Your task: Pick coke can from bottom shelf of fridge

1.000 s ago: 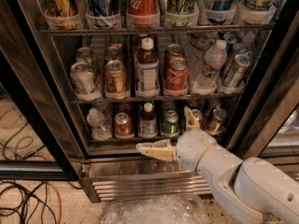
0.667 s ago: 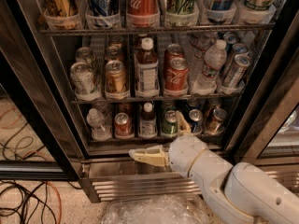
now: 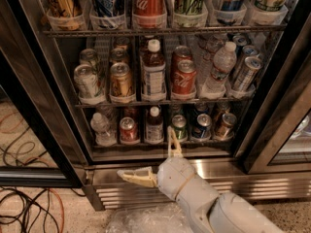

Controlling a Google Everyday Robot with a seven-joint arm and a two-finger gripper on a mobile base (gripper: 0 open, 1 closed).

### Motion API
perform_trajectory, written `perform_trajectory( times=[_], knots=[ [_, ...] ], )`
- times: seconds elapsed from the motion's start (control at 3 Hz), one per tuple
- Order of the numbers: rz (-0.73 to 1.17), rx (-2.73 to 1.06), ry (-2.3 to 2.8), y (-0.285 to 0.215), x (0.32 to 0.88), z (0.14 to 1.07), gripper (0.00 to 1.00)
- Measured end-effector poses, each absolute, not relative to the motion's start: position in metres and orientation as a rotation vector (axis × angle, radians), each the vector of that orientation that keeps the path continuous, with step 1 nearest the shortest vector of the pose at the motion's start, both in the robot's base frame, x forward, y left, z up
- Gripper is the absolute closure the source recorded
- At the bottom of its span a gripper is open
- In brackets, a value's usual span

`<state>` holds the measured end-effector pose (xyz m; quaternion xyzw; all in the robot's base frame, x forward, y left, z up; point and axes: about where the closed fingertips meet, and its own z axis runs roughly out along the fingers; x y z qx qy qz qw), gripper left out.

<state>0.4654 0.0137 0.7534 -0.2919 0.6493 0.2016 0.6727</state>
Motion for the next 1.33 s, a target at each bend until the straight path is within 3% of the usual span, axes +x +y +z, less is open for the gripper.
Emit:
perform_trajectory(
  times=[1.33],
  knots=[
    [0.637, -0.440, 1.500, 0.043, 0.461, 0.671, 0.00]
  ],
)
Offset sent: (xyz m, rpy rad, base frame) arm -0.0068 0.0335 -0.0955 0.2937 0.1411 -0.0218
